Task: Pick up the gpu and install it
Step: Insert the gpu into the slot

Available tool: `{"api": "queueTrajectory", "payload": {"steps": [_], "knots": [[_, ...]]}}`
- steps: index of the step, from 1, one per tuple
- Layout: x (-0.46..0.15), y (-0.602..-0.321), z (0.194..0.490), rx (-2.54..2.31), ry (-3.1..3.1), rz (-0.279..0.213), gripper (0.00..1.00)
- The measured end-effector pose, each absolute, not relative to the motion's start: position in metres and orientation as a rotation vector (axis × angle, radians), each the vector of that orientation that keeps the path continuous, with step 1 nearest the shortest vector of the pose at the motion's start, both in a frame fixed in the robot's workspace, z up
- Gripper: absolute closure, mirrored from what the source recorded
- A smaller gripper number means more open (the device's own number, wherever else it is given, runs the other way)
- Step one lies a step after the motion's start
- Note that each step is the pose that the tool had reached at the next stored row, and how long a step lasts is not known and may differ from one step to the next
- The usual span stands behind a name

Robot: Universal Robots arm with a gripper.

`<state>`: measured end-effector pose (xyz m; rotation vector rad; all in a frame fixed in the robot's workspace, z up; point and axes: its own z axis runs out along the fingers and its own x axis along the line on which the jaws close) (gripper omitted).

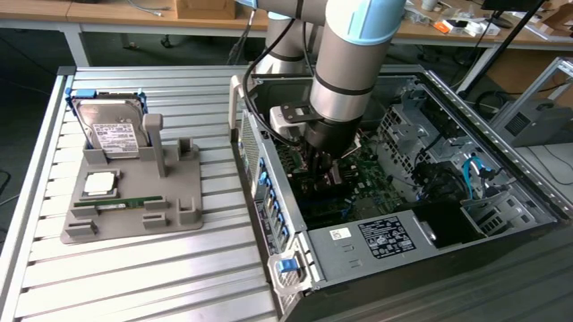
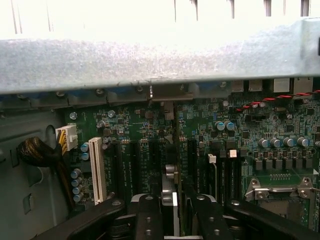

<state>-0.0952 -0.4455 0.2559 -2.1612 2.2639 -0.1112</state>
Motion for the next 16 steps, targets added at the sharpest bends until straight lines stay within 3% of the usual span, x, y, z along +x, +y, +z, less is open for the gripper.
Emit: {"api": "queueTrajectory", "payload": {"steps": [16], "knots": [[-0.0951, -0.4455, 0.2541, -2.161, 2.264, -0.111, 0.73]]}}
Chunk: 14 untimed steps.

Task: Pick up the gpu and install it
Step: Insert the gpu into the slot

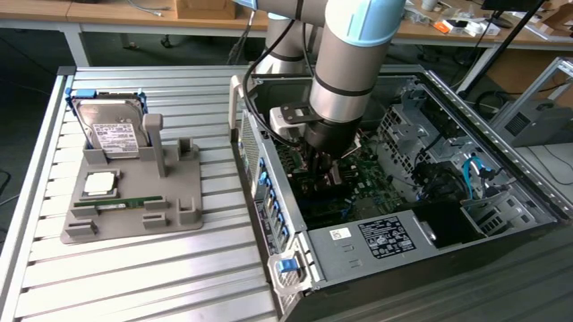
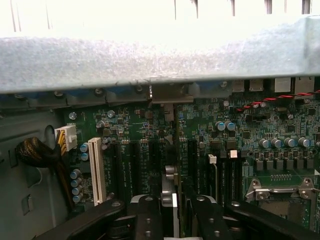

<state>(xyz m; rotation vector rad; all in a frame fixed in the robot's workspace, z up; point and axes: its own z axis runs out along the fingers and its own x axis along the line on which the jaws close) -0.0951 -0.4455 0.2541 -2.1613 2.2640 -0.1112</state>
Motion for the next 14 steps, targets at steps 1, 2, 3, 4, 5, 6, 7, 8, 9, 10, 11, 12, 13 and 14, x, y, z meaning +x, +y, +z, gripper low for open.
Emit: {"api": "queueTrajectory", "payload": {"steps": [1, 2, 3, 4, 5, 6, 7, 8, 9, 10, 11, 12, 13, 14], "knots": [[-0.0951, -0.4455, 0.2541, -2.161, 2.264, -0.111, 0.73], [-0.0951, -0.4455, 0.2541, -2.161, 2.264, -0.111, 0.73], [-0.0951, -0.4455, 0.2541, -2.161, 2.264, -0.111, 0.73], [-0.0951, -0.4455, 0.2540, -2.161, 2.264, -0.111, 0.71], [-0.0951, -0.4455, 0.2540, -2.161, 2.264, -0.111, 0.71], [-0.0951, -0.4455, 0.2540, -2.161, 2.264, -0.111, 0.71], [-0.0951, -0.4455, 0.2539, -2.161, 2.264, -0.111, 0.65], [-0.0951, -0.4455, 0.2539, -2.161, 2.264, -0.111, 0.60], [-0.0951, -0.4455, 0.2540, -2.161, 2.264, -0.111, 0.53], [-0.0951, -0.4455, 0.2540, -2.161, 2.264, -0.111, 0.53], [-0.0951, -0.4455, 0.2541, -2.161, 2.264, -0.111, 0.47], [-0.0951, -0.4455, 0.2541, -2.161, 2.264, -0.111, 0.47], [-0.0951, -0.4455, 0.2541, -2.161, 2.264, -0.111, 0.47], [-0.0951, -0.4455, 0.2542, -2.161, 2.264, -0.111, 0.47]]}}
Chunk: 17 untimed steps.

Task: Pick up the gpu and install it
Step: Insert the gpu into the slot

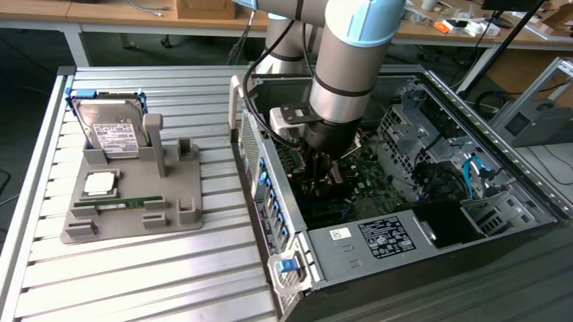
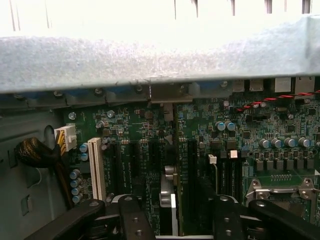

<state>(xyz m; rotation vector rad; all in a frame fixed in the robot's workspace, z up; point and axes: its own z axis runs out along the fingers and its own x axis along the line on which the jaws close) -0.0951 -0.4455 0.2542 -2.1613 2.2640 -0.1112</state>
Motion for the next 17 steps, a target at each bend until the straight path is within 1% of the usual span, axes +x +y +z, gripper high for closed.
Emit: {"api": "queueTrajectory", "payload": {"steps": [2, 14, 15, 17], "knots": [[-0.095, -0.446, 0.259, -2.161, 2.264, -0.111, 0.47], [-0.096, -0.445, 0.314, -2.159, 2.262, -0.115, 0.47], [-0.096, -0.445, 0.317, -2.159, 2.262, -0.116, 0.48], [-0.096, -0.445, 0.323, -2.159, 2.261, -0.116, 0.62]]}}
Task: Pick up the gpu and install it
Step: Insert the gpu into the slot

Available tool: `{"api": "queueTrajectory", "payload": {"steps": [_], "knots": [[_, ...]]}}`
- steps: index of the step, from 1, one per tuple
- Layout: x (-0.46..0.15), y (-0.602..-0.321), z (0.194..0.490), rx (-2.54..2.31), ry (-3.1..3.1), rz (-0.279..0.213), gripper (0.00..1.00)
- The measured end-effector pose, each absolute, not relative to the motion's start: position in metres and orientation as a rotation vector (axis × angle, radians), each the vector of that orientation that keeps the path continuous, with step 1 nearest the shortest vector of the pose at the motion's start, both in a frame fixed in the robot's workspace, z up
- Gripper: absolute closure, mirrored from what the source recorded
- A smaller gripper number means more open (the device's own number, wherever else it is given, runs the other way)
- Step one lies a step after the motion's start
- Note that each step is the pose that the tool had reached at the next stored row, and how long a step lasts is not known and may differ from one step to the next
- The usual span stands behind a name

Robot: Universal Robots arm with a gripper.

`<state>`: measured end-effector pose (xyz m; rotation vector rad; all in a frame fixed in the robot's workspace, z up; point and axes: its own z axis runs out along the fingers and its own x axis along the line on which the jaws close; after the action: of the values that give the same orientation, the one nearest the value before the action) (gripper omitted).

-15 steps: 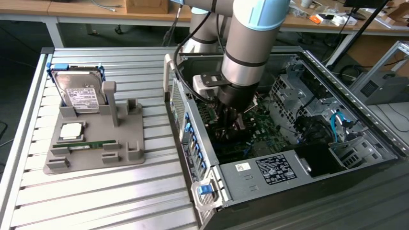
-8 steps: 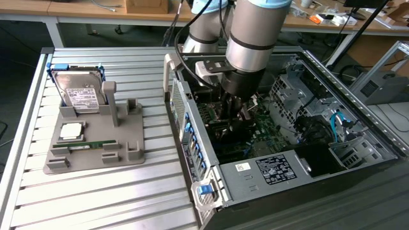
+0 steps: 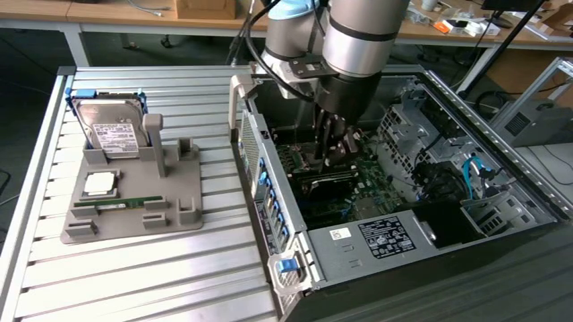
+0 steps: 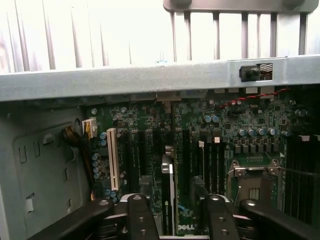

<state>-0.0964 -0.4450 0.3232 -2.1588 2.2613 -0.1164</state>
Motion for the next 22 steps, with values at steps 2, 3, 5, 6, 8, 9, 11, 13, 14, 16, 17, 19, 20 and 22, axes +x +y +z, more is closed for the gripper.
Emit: {"api": "queueTrajectory", "payload": {"steps": [2, 3, 5, 6, 8, 9, 11, 13, 14, 16, 17, 19, 20, 22], "knots": [[-0.096, -0.445, 0.327, -2.158, 2.261, -0.117, 0.67], [-0.097, -0.445, 0.328, -2.158, 2.261, -0.117, 0.73], [-0.097, -0.445, 0.328, -2.159, 2.260, -0.117, 0.79], [-0.096, -0.445, 0.328, -2.160, 2.259, -0.117, 0.85], [-0.097, -0.445, 0.328, -2.162, 2.258, -0.117, 0.89], [-0.096, -0.445, 0.328, -2.162, 2.257, -0.117, 0.89], [-0.093, -0.446, 0.328, -2.164, 2.258, -0.114, 0.89], [-0.078, -0.446, 0.327, -2.174, 2.267, -0.096, 0.89], [-0.071, -0.447, 0.327, -2.177, 2.271, -0.088, 0.89], [-0.062, -0.447, 0.326, -2.182, 2.275, -0.079, 0.89], [-0.057, -0.447, 0.326, -2.185, 2.277, -0.074, 0.89], [-0.048, -0.447, 0.325, -2.189, 2.281, -0.066, 0.89], [-0.042, -0.447, 0.325, -2.191, 2.284, -0.061, 0.89], [-0.038, -0.447, 0.325, -2.193, 2.284, -0.059, 0.89]]}}
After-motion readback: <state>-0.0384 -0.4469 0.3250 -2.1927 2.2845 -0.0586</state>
